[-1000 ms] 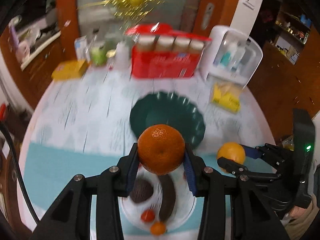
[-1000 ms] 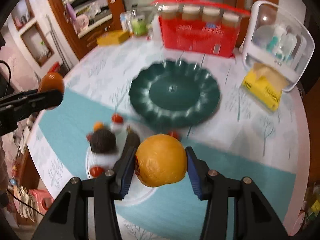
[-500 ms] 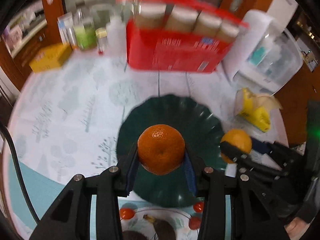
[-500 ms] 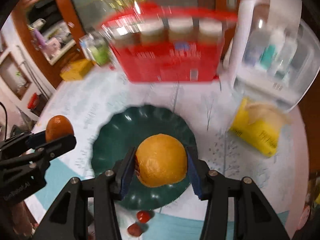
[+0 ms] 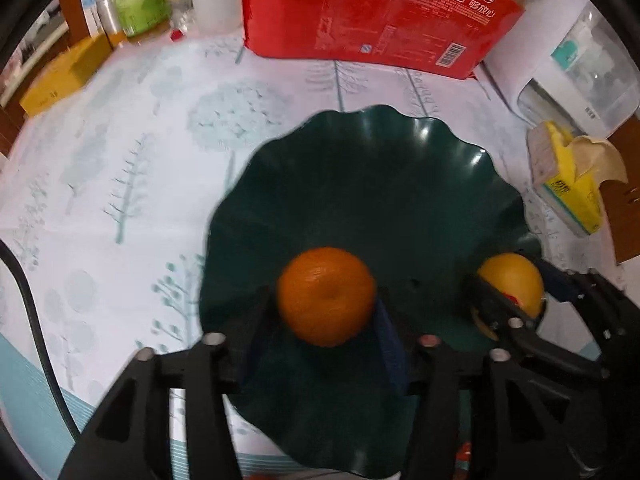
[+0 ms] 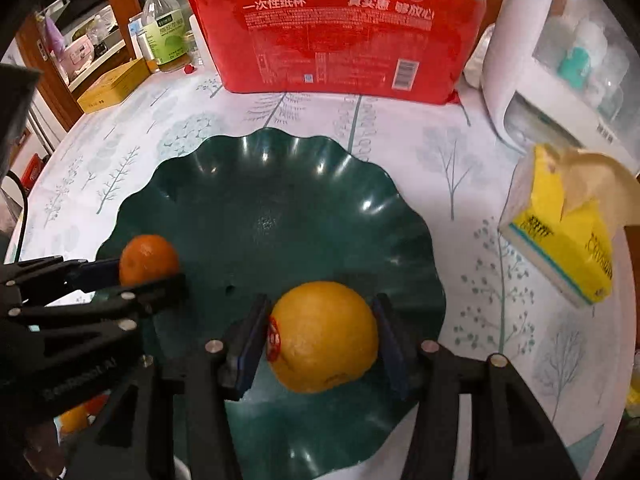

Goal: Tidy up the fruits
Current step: 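Carry both fruits onto the green plate and open both tools, then return both tools to the white fruit plate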

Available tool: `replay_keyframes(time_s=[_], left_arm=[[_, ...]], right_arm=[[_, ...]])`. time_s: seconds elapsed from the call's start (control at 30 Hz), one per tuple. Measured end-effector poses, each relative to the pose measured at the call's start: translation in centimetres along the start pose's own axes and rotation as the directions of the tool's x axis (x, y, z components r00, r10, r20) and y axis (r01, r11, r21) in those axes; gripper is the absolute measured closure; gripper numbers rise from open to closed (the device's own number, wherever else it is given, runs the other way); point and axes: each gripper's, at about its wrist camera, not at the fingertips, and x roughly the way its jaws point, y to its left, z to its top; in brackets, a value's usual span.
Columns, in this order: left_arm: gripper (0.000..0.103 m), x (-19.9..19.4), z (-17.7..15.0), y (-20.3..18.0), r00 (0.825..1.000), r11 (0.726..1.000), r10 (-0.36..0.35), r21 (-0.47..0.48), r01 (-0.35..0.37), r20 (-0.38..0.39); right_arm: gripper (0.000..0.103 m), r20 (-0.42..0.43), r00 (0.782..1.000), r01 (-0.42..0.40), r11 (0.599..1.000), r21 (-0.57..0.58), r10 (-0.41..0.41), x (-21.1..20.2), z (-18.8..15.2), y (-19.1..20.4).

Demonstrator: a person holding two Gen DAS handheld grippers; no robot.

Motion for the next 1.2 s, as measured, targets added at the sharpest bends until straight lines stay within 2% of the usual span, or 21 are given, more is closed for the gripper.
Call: replay_keyframes(time_s=[0.07, 0.17, 0.23, 0.33, 0.43, 0.73, 0.93, 1.07, 1.2], left_arm=[[0.030, -0.3, -0.1, 0.3, 1.000, 1.000, -0.016, 0.006, 0.015, 0.021], [0.018, -0.8, -0.1, 0.7, 0.998, 0.998, -0.052, -0.016, 0.053, 0.029], [0.013, -1.3, -0.2, 0.9, 0.998, 0.998, -0.054, -0.035, 0.056, 0.039], [0.009, -2.4, -0.4, 0.7, 0.998, 0.999, -0.017, -0.034, 0.019, 0.066], [0.008, -3.6, -0.7, 0.6, 0.996, 1.000, -0.003, -0.010, 0.004, 0.088], [0.007, -8.4, -2.2, 0.9, 0.989, 0.999, -0.037, 0.013, 0.036, 0.142], [0.008, -12.2, -4.0, 1.1, 0.985, 0.999, -0.046, 0.018, 0.043, 0.166], [0.008, -15.7, -5.9, 1.0, 0.977, 0.999, -0.037, 0.038, 0.030, 0.208], [0.007, -20.2, -8.6, 1.3, 0.959, 1.000, 0.003, 0.015, -0.007, 0.282]], right_arm=[[0.050, 0.013, 1.000, 0.014, 1.000, 0.014, -0.014, -0.3, -0.3, -0.3], [0.050, 0.023, 1.000, 0.007, 0.998, 0.055, -0.008, -0.8, -0.4, -1.0], [0.050, 0.029, 1.000, -0.002, 0.997, 0.082, 0.000, -1.2, -0.5, -1.4], [0.050, 0.031, 1.000, 0.002, 0.995, 0.095, -0.005, -2.0, -0.6, -1.5], [0.050, 0.040, 0.999, 0.018, 0.996, 0.086, -0.022, -3.1, -0.7, -1.2], [0.050, 0.048, 0.998, 0.045, 0.993, 0.109, -0.050, -7.2, -1.7, 0.0], [0.050, 0.052, 0.997, 0.046, 0.991, 0.123, -0.052, -10.4, -3.7, 1.5], [0.050, 0.056, 0.998, 0.013, 0.991, 0.135, -0.021, -12.7, -5.0, 2.3], [0.050, 0.099, 0.995, -0.032, 0.991, 0.129, 0.019, -15.7, -6.0, 3.0]])
